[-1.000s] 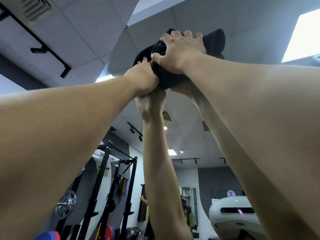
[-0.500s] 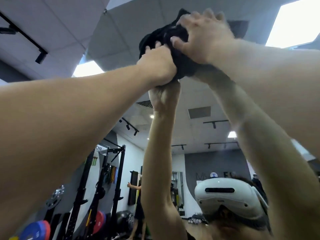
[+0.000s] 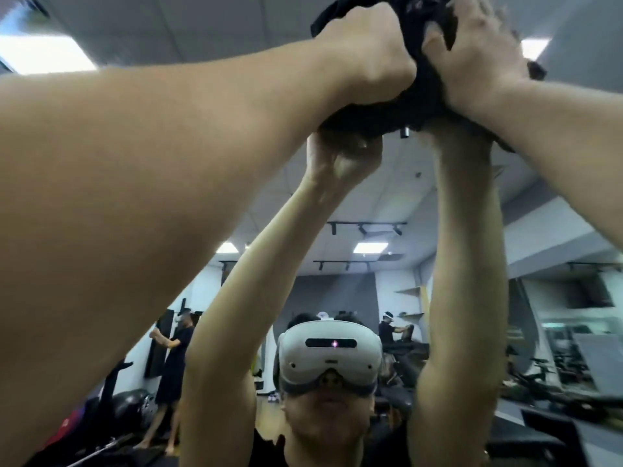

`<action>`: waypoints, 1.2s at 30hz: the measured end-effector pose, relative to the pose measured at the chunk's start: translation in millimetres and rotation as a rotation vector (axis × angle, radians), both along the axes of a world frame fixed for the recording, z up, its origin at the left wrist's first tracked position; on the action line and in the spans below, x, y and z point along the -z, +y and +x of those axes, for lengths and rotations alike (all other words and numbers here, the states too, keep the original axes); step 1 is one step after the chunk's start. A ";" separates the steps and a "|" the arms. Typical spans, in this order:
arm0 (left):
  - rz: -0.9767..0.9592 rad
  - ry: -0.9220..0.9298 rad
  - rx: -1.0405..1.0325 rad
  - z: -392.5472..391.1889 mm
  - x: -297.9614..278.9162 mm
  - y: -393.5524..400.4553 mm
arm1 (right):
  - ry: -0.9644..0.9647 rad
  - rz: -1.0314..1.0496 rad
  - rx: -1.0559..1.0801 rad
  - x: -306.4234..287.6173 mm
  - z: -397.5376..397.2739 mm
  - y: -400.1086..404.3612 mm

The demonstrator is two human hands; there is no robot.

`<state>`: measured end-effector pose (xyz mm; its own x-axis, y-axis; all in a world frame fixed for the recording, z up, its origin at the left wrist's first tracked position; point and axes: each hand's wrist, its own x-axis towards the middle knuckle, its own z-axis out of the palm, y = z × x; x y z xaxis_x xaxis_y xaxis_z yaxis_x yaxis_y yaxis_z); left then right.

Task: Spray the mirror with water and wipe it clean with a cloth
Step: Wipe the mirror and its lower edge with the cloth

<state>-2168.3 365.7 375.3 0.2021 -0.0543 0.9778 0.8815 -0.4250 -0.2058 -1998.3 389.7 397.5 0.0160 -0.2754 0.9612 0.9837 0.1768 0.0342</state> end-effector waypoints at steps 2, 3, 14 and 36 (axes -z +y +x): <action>0.110 -0.069 0.054 16.4 4.3 -9.0 | -0.018 -0.024 -0.013 8.1 3.3 -0.7; 0.168 -0.084 0.040 25.1 6.6 -10.7 | -0.048 -0.011 -0.025 13.7 6.0 -0.4; -0.056 0.125 -0.119 62.9 2.9 25.1 | -0.035 -0.023 -0.027 73.7 41.5 2.1; -0.033 -0.053 -0.163 24.8 -316.5 39.7 | -0.237 -0.136 0.021 -273.7 15.4 0.6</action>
<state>-2143.5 405.3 691.8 0.1539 0.0071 0.9881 0.9484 -0.2817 -0.1457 -1982.9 390.3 671.2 -0.2179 -0.1413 0.9657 0.9547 0.1747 0.2410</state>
